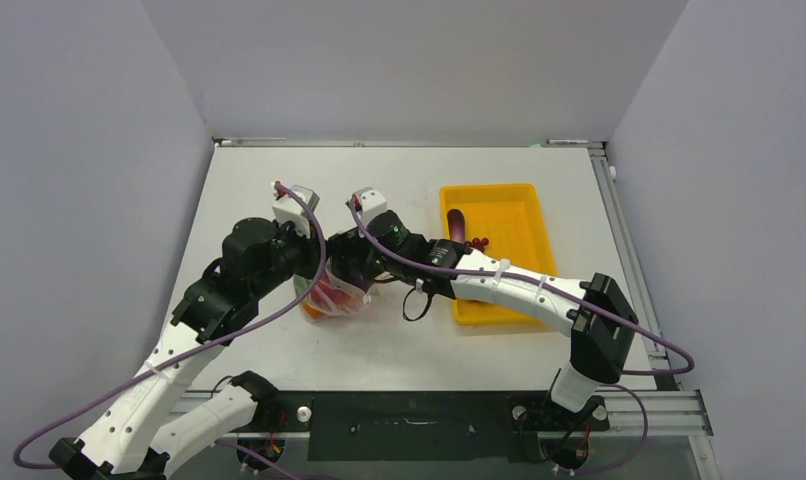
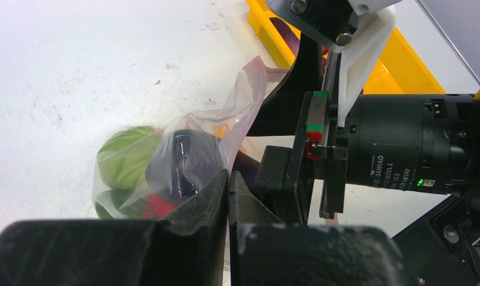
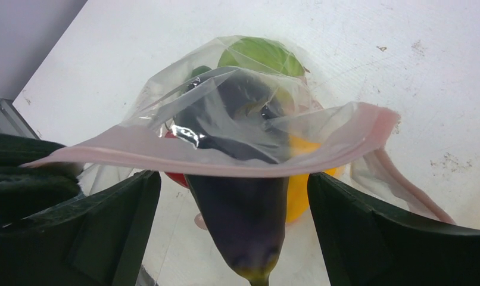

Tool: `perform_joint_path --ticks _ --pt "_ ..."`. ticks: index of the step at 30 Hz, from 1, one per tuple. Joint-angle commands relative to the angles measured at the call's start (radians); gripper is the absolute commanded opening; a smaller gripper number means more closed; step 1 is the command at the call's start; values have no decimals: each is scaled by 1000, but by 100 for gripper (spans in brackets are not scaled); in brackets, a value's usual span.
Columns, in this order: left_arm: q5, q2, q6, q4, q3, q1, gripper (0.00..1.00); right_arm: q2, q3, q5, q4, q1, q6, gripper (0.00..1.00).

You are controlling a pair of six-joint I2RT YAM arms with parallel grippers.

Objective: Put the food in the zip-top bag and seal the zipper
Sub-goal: Place the fake vegetable in the zipper food storage bag.

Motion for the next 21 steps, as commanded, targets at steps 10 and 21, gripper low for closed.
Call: perform_joint_path --ticks 10,21 --pt "44 -8 -17 47 2 -7 0 -215 -29 33 24 11 -44 98" --pt "39 -7 -17 47 0 -7 0 -362 -45 257 -91 -2 -98 93"
